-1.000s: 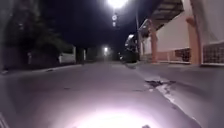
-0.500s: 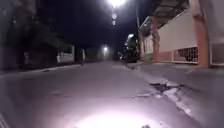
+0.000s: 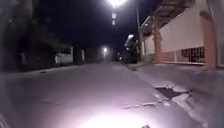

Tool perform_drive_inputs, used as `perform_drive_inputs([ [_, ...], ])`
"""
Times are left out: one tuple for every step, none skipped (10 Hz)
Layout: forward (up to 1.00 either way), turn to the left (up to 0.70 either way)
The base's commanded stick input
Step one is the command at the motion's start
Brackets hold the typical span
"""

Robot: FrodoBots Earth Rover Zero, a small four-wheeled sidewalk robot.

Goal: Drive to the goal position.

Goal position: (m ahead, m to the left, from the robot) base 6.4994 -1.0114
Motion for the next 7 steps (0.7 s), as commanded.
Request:
perform_drive_inputs([
  [0.70, 0.01],
  [0.70, 0.01],
  [0.70, 0.01],
  [0.70, 0.01],
  [0.70, 0.01],
  [0.70, 0.01],
  [0.70, 0.01],
])
